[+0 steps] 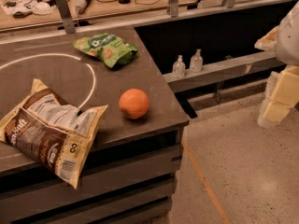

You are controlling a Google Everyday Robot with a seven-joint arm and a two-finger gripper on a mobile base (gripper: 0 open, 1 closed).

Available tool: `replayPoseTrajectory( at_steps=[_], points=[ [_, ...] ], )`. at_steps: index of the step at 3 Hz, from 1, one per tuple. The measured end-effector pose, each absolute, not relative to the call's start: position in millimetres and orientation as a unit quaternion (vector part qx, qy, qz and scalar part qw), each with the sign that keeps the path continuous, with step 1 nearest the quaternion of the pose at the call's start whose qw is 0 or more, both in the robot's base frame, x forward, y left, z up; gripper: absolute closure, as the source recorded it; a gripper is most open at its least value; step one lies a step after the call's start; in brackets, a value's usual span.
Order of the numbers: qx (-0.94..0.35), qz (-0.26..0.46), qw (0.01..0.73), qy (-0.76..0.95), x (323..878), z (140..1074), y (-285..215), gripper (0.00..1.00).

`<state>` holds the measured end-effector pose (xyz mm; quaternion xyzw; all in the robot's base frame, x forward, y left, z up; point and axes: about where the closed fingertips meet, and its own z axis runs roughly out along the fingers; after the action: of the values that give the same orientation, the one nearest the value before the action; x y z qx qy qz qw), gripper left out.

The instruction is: Move green rice chip bag near brown chip bag

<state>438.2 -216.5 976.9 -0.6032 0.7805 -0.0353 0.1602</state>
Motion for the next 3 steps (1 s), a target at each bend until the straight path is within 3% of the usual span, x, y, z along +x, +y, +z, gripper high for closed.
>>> replayPoseTrajectory(
  at_steps=[2,3],
  points=[
    [-0.592,-0.018,0.192,0.782,455.1,973.4,-207.3,0.0],
    [-0.581,0.004,0.232,0.78,503.5,969.8,-190.6,0.0]
  ],
)
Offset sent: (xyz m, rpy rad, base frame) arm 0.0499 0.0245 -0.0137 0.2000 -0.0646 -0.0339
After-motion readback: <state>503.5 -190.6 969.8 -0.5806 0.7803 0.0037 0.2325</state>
